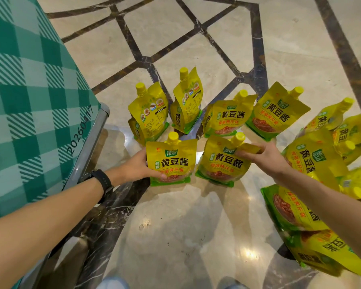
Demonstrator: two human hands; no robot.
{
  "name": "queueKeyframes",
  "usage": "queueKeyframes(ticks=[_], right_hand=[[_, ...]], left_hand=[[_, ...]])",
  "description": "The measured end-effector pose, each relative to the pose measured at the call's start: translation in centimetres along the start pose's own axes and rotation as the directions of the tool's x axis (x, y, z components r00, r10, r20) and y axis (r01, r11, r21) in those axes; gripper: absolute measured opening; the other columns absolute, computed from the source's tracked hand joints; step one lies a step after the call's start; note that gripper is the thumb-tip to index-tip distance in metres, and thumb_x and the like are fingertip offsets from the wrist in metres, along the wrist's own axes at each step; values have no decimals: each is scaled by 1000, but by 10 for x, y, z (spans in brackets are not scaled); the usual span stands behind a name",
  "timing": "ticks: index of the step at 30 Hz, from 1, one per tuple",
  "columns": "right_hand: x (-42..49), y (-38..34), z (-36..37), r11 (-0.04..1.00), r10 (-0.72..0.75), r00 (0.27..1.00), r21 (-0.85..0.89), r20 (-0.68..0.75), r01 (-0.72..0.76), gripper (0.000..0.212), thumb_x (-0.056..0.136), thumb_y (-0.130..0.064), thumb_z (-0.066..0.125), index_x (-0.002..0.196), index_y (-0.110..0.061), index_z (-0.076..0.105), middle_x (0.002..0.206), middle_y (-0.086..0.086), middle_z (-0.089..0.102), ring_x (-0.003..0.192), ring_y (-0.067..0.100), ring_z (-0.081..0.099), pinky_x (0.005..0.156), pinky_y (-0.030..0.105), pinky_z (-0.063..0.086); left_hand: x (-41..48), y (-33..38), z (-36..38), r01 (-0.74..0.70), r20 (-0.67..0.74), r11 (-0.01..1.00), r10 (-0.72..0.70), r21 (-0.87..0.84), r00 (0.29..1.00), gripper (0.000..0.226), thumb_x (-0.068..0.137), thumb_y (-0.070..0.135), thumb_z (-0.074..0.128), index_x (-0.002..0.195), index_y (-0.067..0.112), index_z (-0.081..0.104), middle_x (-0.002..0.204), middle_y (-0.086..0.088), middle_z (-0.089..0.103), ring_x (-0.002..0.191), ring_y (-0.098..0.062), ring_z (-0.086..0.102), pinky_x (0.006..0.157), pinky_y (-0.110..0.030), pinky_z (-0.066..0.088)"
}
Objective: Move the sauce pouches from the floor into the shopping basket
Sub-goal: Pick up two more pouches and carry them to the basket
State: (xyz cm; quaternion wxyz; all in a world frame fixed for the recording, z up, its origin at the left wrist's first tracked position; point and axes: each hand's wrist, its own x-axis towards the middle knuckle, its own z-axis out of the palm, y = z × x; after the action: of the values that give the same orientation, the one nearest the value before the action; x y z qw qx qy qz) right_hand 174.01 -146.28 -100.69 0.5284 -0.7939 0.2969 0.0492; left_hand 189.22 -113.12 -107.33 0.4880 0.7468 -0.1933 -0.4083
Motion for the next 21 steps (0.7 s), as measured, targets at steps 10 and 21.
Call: queueKeyframes(ticks=[10, 21], right_hand=[[0, 3, 12, 989, -31, 989, -139, 146, 51, 49, 67, -17, 89, 105, -37, 66, 116, -3, 72, 108, 17, 67, 98, 45, 53], [6, 8, 14, 984, 14, 989, -177, 144, 12, 53, 66, -11, 89, 104, -38, 64, 116, -1, 71, 108, 20, 65, 98, 46, 52]], left_hand=[[6, -3, -5, -1, -9, 999, 1, -42, 1000, 81, 57, 38, 91, 129, 18, 61, 116, 8, 74, 108, -9, 70, 90, -24, 57], [5, 5, -7, 120, 47, 990, -116, -80, 992, 78, 51, 57, 88, 121, 33, 64, 113, 20, 73, 106, 1, 68, 83, -14, 53]])
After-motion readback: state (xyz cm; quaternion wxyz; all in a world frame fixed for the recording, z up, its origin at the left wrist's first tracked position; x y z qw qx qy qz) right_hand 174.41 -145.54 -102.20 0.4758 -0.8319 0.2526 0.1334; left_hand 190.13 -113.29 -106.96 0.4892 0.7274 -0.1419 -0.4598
